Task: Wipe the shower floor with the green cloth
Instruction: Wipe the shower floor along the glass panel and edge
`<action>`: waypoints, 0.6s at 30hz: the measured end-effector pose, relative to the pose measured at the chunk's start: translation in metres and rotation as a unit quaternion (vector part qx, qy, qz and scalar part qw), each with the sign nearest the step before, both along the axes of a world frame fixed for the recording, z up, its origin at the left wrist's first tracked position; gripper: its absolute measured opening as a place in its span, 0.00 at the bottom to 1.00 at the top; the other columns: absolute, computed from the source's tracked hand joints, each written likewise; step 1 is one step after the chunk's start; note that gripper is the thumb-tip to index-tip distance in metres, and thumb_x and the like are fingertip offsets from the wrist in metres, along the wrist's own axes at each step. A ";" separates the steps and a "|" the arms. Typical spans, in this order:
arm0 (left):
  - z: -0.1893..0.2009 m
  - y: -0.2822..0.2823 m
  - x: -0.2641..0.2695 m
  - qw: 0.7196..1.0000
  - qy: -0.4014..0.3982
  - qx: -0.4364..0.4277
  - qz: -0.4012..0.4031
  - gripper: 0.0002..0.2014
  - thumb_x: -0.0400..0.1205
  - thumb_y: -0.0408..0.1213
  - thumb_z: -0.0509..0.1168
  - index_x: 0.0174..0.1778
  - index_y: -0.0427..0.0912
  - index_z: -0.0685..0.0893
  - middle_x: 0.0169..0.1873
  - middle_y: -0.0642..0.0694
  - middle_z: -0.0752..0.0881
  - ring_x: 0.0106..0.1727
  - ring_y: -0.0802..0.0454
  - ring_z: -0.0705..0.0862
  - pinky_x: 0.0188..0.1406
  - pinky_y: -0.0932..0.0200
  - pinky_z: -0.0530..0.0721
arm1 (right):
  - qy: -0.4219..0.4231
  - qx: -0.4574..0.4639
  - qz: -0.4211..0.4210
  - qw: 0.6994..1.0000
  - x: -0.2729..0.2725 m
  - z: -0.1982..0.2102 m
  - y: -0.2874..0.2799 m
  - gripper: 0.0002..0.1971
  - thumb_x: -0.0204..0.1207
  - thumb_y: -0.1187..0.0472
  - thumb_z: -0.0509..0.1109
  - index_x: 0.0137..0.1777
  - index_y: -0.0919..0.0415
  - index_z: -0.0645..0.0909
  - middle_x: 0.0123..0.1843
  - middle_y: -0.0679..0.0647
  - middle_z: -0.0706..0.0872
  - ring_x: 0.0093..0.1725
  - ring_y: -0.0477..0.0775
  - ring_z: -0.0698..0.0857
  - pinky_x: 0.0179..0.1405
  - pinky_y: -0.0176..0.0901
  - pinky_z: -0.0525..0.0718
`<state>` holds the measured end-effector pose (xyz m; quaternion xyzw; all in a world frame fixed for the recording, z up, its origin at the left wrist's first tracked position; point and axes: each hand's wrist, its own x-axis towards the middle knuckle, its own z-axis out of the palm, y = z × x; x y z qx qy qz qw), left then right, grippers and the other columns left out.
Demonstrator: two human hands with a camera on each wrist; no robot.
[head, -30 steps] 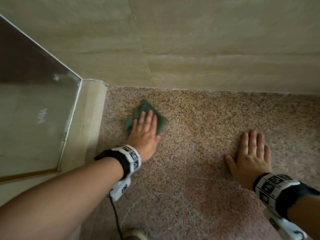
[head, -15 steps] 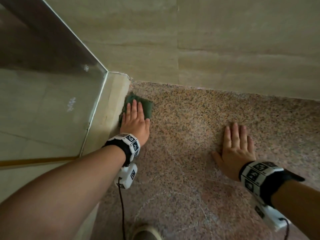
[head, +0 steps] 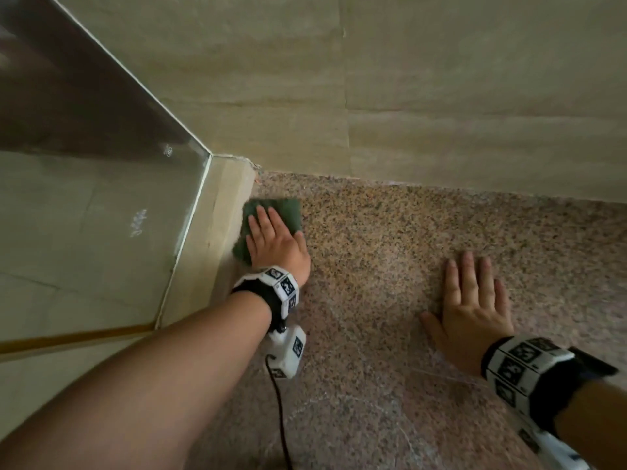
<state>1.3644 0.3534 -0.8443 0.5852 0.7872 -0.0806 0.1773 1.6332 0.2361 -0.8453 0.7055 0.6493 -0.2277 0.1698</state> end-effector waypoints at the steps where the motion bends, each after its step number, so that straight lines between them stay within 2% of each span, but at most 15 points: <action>1: -0.001 0.015 0.005 0.999 -0.004 0.008 0.035 0.34 0.89 0.48 0.47 0.86 0.36 0.40 0.86 0.40 0.39 0.86 0.42 0.40 0.84 0.42 0.44 | 0.009 0.015 0.002 1.000 0.001 -0.002 -0.001 0.49 0.68 0.30 0.33 0.85 0.61 0.35 0.83 0.56 0.27 0.84 0.63 0.30 0.82 0.60 0.38; 3: -0.001 0.035 0.018 0.994 -0.016 0.023 0.106 0.34 0.89 0.48 0.49 0.86 0.36 0.42 0.86 0.40 0.41 0.87 0.42 0.41 0.84 0.42 0.44 | 0.021 0.023 -0.002 1.000 0.001 -0.003 -0.003 0.48 0.69 0.30 0.34 0.84 0.60 0.34 0.83 0.57 0.27 0.83 0.61 0.29 0.81 0.59 0.37; 5: 0.001 0.048 0.028 0.989 -0.024 0.028 0.142 0.35 0.89 0.47 0.49 0.86 0.36 0.42 0.86 0.40 0.41 0.86 0.42 0.41 0.83 0.41 0.43 | 0.006 0.028 -0.001 1.000 0.001 -0.004 -0.004 0.48 0.73 0.31 0.40 0.85 0.64 0.43 0.86 0.60 0.37 0.85 0.63 0.37 0.81 0.61 0.42; 6: 0.000 0.052 0.031 0.990 -0.026 0.027 0.135 0.34 0.89 0.47 0.49 0.86 0.35 0.42 0.86 0.40 0.40 0.86 0.41 0.41 0.83 0.41 0.43 | 0.001 0.035 -0.001 0.999 0.001 -0.005 -0.004 0.47 0.74 0.32 0.43 0.86 0.65 0.47 0.86 0.61 0.41 0.85 0.64 0.41 0.80 0.62 0.44; 7: 0.000 0.056 0.032 0.993 -0.027 0.027 0.109 0.34 0.89 0.47 0.48 0.86 0.35 0.42 0.86 0.40 0.41 0.86 0.40 0.41 0.83 0.41 0.42 | -0.004 0.041 0.004 0.999 0.001 -0.007 -0.005 0.47 0.75 0.32 0.43 0.85 0.65 0.46 0.86 0.61 0.41 0.85 0.64 0.41 0.80 0.61 0.44; 9: -0.001 0.066 0.036 0.998 -0.026 0.032 0.048 0.34 0.89 0.47 0.48 0.86 0.34 0.43 0.86 0.39 0.41 0.86 0.40 0.41 0.83 0.41 0.43 | -0.006 0.051 0.009 0.999 0.002 -0.009 -0.006 0.46 0.75 0.32 0.40 0.85 0.63 0.40 0.86 0.60 0.36 0.85 0.63 0.36 0.80 0.60 0.39; 11: -0.001 0.072 0.042 0.998 -0.016 0.036 0.040 0.35 0.89 0.47 0.48 0.86 0.33 0.43 0.86 0.39 0.41 0.86 0.40 0.41 0.84 0.41 0.43 | -0.007 0.069 0.012 0.998 0.002 -0.010 -0.006 0.45 0.75 0.33 0.40 0.84 0.62 0.37 0.86 0.59 0.33 0.85 0.63 0.35 0.80 0.60 0.38; 13: 0.002 0.069 0.049 0.998 -0.019 0.026 0.048 0.35 0.89 0.47 0.49 0.85 0.32 0.42 0.86 0.38 0.41 0.86 0.39 0.41 0.84 0.41 0.43 | -0.015 0.049 0.021 0.998 0.002 -0.008 -0.007 0.45 0.76 0.33 0.41 0.85 0.62 0.36 0.86 0.59 0.31 0.85 0.64 0.33 0.80 0.60 0.38; 16: 0.004 0.060 0.066 1.000 -0.018 0.022 0.001 0.36 0.89 0.48 0.48 0.85 0.32 0.42 0.86 0.36 0.40 0.86 0.39 0.40 0.84 0.41 0.42 | -0.001 0.064 0.015 0.998 0.003 -0.008 -0.006 0.46 0.75 0.35 0.48 0.85 0.66 0.48 0.87 0.62 0.42 0.85 0.67 0.43 0.79 0.61 0.45; 18: 0.006 0.047 0.087 0.998 -0.041 0.013 -0.052 0.35 0.89 0.49 0.47 0.85 0.32 0.41 0.86 0.36 0.39 0.86 0.39 0.39 0.85 0.41 0.41 | -0.006 0.054 0.028 0.998 0.003 -0.010 -0.006 0.46 0.75 0.35 0.48 0.85 0.66 0.47 0.87 0.61 0.41 0.85 0.66 0.40 0.79 0.61 0.43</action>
